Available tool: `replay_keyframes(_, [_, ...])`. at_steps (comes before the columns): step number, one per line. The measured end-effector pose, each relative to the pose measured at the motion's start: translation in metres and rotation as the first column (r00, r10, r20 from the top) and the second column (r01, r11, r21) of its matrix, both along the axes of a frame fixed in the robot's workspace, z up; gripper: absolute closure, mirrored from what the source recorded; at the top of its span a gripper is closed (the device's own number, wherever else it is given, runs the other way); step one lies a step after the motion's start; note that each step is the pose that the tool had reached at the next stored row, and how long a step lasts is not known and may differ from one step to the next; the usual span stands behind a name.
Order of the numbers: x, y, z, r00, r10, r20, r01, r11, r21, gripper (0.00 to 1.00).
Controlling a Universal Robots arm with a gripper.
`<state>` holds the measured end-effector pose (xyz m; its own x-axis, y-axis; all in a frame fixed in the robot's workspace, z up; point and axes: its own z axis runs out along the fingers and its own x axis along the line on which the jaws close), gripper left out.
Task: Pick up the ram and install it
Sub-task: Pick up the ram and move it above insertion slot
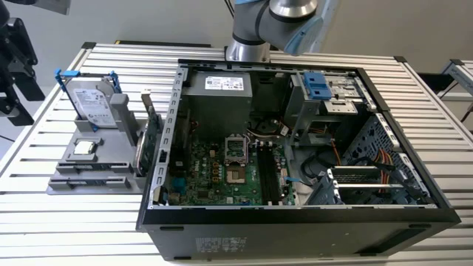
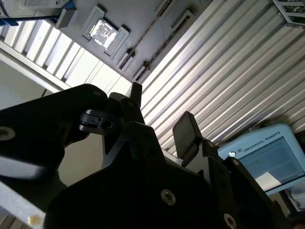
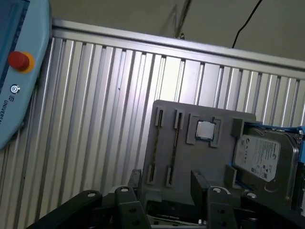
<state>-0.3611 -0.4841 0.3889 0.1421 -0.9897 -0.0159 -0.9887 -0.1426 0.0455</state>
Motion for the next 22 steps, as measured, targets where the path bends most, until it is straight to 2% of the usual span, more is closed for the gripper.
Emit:
replay_keyframes(4, [0.0000, 0.0002, -0.0029, 0.9999, -0.015, 0.0000, 0.015, 0.9999, -0.0008, 0.00])
replay_keyframes(12, [0.0000, 0.0002, -0.0074, 0.9997, -0.023, 0.0001, 0.023, 0.9997, -0.0089, 0.00])
replay_keyframes(22, [0.0000, 0.0002, -0.0105, 0.9996, -0.029, 0.0015, 0.029, 0.9995, -0.0089, 0.00])
